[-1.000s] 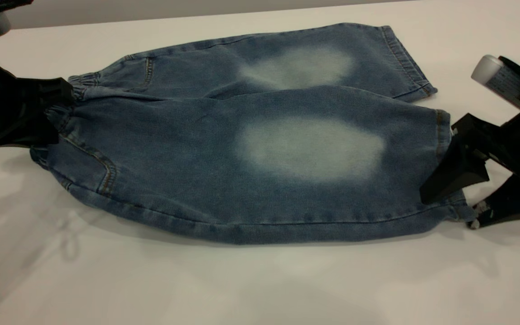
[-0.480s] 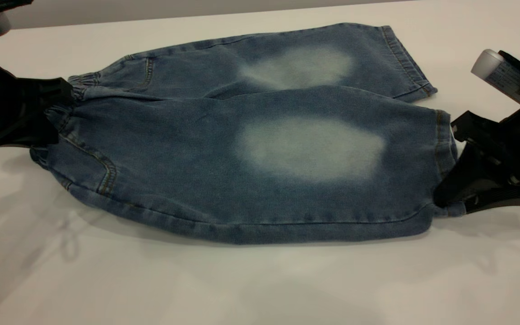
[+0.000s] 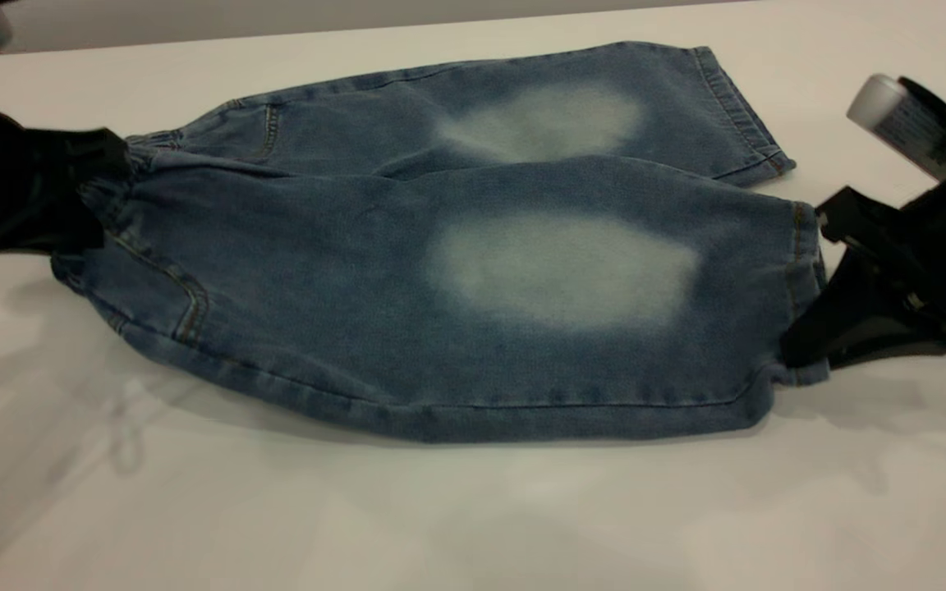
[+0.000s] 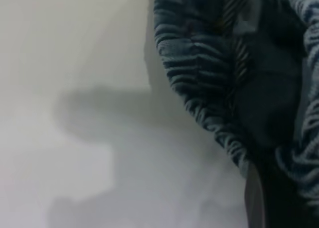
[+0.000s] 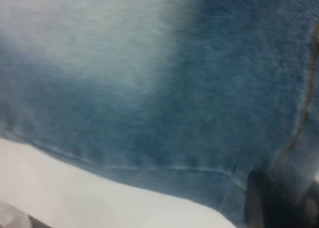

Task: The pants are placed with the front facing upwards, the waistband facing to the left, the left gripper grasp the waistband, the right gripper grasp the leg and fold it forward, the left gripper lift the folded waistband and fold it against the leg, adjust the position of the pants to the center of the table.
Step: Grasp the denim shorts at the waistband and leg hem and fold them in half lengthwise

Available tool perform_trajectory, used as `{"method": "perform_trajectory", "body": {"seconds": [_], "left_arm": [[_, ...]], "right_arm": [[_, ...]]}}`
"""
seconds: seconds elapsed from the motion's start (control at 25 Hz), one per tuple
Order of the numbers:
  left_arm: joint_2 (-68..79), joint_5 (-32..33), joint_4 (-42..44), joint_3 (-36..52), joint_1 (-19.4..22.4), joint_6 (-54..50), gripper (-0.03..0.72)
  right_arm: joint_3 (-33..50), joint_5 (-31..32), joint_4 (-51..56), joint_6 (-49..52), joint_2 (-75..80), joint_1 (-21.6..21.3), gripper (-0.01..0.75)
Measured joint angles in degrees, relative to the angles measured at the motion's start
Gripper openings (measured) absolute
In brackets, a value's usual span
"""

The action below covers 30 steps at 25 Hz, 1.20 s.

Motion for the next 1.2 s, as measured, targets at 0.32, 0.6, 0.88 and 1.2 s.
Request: {"method": "perform_trajectory", "body": {"seconds": [0.32, 0.6, 0.88, 1.2], "left_arm": [[-4.32, 0.73, 0.00, 0.00, 0.00, 0.13, 0.075], [-4.27, -3.10, 0.00, 0.00, 0.00, 0.13, 0.075], [-4.16, -7.62, 0.00, -0.25, 0.00, -0.47, 0.075], [-1.31, -8.01, -0.13, -4.79, 0.00, -3.36, 0.075]], "right_arm": [[-3.36, 0.13, -0.10, 0.20, -7.51, 0.00, 0.017], [-10.37, 1.10, -3.02, 3.58, -8.75, 0.00, 0.017], [-16.87, 0.91, -8.01, 8.90, -8.75, 0.00, 0.017], [-20.67, 0.91, -9.40, 10.47, -8.70, 0.00, 0.017]]}}
